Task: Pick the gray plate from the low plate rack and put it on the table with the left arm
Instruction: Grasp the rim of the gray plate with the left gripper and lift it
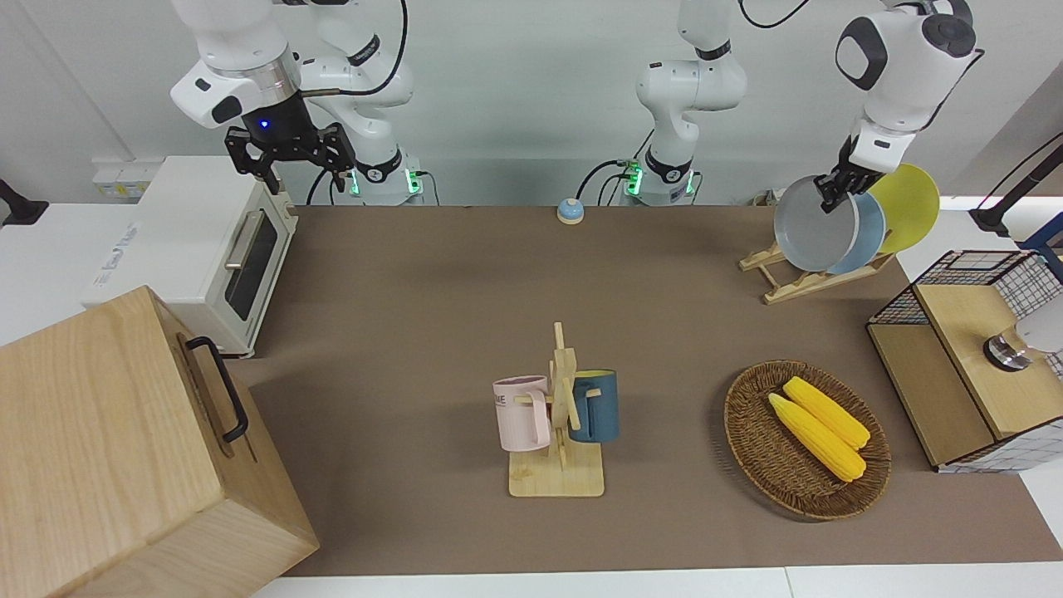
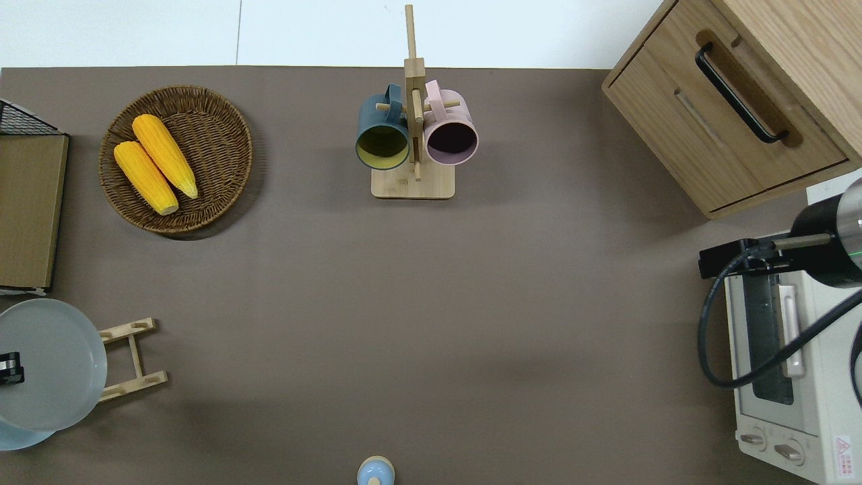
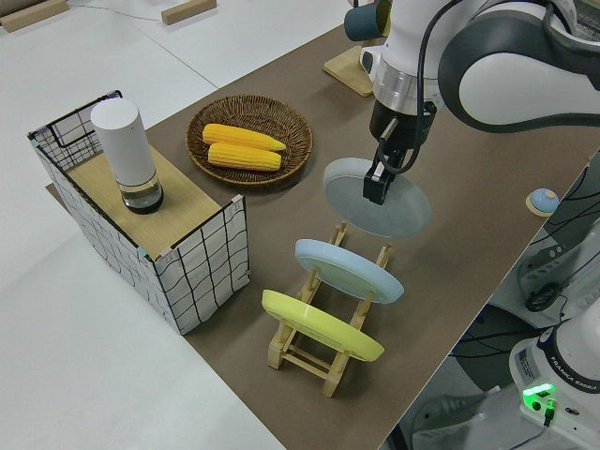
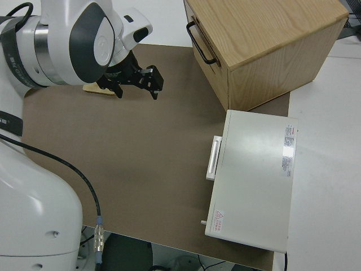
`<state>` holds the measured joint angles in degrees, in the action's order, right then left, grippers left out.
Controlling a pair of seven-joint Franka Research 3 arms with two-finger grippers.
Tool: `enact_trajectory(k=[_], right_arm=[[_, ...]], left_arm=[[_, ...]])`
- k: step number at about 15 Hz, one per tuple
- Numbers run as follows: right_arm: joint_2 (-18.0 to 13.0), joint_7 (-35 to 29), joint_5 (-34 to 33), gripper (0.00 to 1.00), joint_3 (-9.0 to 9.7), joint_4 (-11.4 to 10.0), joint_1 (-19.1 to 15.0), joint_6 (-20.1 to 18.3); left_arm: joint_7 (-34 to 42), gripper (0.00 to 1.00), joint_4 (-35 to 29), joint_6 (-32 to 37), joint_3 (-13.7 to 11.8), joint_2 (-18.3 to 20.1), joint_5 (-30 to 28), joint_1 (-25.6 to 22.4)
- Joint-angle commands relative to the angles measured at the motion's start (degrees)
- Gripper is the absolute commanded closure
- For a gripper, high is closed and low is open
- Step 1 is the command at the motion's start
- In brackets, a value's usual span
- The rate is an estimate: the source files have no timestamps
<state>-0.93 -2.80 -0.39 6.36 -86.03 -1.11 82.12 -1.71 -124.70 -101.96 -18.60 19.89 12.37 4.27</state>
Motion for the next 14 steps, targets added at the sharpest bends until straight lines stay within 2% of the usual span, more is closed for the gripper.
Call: enact_trajectory(k=[1, 8, 12, 14], right_arm=[[-0.1, -0.5, 1.1, 0.011, 1.03, 0.4, -1.4, -0.9], [-0.1, -0.5, 1.1, 0.013, 1.03, 0.4, -1.4, -0.9], [-0.1, -0.5, 1.1, 0.011, 1.03, 0.4, -1.4, -0.9], [-0.1, -0.5, 1.1, 0.011, 1.03, 0.4, -1.4, -0.9]], left_arm=[[-0.8, 0.91, 4.3, 5.7, 1.2, 0.5, 0.9, 0.8], [-2.3, 0.9, 12.3, 11.6, 3.4, 0.2, -4.4, 0.7], [-5.6, 0.9, 13.5, 11.7, 5.5, -1.1, -8.1, 0.5], [-6.6, 0.9, 13.8, 11.7, 5.8, -2.5, -11.7, 0.5]])
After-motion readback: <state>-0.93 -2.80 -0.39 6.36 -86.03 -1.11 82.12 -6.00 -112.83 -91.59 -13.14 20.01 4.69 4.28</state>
